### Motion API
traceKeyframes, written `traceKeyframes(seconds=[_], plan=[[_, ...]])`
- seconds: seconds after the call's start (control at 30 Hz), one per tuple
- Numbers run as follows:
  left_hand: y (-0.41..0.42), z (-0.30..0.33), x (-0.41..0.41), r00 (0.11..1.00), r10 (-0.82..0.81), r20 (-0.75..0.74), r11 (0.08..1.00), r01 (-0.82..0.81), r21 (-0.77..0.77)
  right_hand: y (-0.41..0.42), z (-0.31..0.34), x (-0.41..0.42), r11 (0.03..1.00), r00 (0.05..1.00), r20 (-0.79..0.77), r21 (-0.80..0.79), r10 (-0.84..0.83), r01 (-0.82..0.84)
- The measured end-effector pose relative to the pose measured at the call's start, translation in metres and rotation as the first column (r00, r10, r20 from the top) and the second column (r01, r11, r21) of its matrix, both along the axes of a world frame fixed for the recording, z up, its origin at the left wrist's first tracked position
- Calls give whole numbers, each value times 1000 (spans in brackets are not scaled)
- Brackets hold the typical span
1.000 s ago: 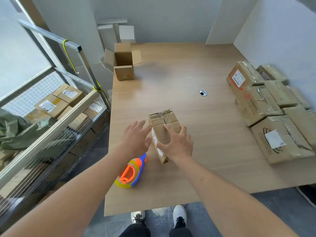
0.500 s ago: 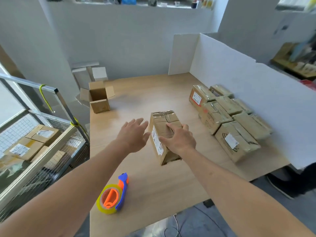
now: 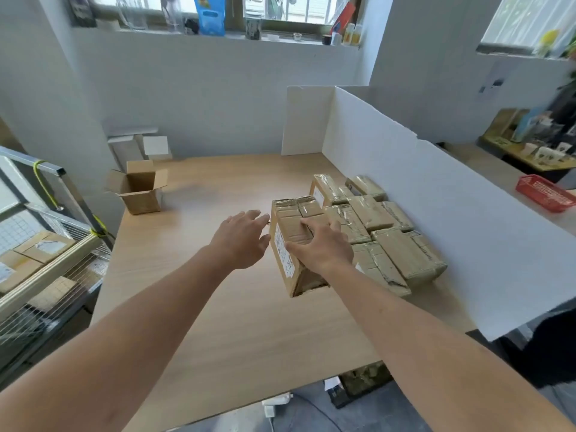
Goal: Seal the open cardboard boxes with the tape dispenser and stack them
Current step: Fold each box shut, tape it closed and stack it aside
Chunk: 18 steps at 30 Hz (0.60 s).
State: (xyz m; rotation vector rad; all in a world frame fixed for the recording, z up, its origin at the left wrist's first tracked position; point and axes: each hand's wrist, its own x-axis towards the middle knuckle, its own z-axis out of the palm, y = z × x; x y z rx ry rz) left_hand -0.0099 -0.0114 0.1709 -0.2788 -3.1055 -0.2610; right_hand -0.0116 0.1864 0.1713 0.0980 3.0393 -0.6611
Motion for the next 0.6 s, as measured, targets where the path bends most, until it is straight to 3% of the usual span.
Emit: traceKeyframes(seconds=[0.23,0.6], plan=[[71,9,-22,1000,2,4,1000,-2,5,66,11,-27,999,1000,-27,-35,7,-8],[94,-12,-113,997,61,44,998,-61,10,95,-4,-118,997,1000,-9,-76,10,-11]])
